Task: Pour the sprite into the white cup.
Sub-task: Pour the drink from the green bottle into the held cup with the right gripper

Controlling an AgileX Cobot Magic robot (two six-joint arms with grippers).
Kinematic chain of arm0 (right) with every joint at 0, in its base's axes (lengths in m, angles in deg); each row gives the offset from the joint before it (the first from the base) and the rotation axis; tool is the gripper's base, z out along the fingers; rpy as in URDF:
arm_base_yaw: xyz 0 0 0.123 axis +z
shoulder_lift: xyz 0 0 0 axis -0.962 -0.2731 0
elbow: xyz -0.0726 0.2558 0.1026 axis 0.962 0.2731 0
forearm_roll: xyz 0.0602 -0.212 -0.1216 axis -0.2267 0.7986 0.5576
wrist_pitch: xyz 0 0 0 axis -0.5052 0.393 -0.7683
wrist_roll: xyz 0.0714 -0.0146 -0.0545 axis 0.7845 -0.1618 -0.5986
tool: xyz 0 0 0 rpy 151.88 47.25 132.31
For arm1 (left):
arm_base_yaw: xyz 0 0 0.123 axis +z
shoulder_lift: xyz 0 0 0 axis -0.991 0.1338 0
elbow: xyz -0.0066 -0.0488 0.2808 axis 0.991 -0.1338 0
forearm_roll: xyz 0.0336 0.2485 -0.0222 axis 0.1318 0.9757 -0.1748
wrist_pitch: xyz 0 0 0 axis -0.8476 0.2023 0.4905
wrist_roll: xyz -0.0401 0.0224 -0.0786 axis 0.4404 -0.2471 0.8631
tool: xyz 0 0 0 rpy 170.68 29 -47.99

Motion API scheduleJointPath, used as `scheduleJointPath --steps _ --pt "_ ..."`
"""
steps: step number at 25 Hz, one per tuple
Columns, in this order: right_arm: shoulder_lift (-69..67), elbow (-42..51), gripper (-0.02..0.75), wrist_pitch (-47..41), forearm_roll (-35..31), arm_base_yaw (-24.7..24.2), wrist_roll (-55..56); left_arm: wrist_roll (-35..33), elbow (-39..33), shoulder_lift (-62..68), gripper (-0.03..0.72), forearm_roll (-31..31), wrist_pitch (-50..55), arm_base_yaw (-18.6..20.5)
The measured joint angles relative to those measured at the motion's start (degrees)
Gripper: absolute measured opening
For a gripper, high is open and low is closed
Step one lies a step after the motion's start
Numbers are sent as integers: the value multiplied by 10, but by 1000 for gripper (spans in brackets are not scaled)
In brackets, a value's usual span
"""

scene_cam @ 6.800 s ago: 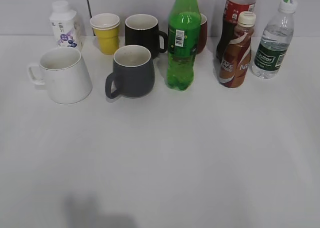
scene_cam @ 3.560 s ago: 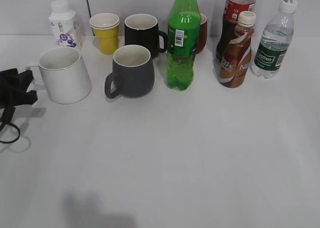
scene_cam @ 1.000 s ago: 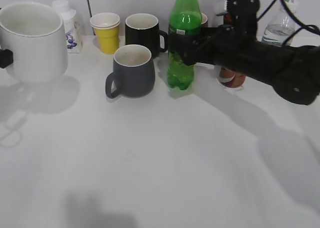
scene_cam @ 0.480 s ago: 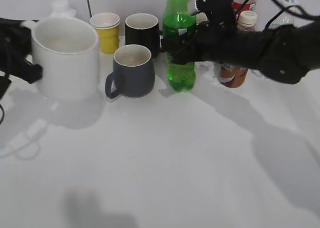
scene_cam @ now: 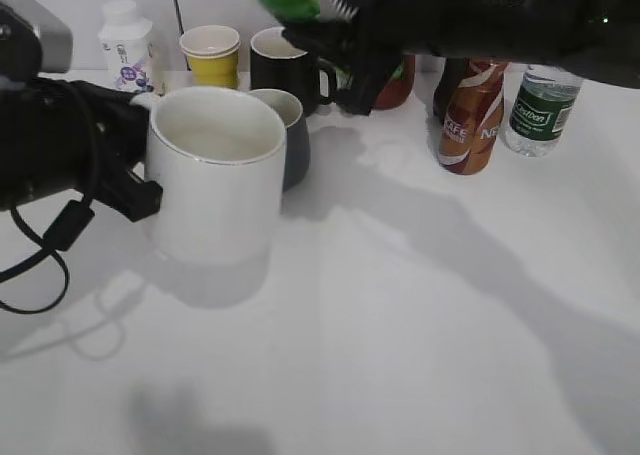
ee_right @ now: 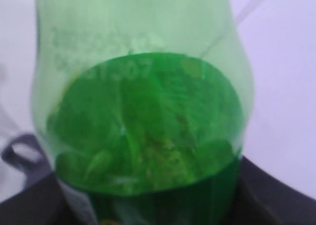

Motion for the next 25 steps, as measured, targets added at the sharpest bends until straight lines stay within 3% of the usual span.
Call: scheduleJointPath --steps 4,13,25 --pt "2 0 415 -32 1 21 -131 0 0 -8 43 -10 12 -22" --pt "2 0 415 -46 -9 23 -333 2 0 -49 43 -33 38 -24" --pt "2 0 415 -31 -181 23 -660 2 0 -52 43 -33 58 -24"
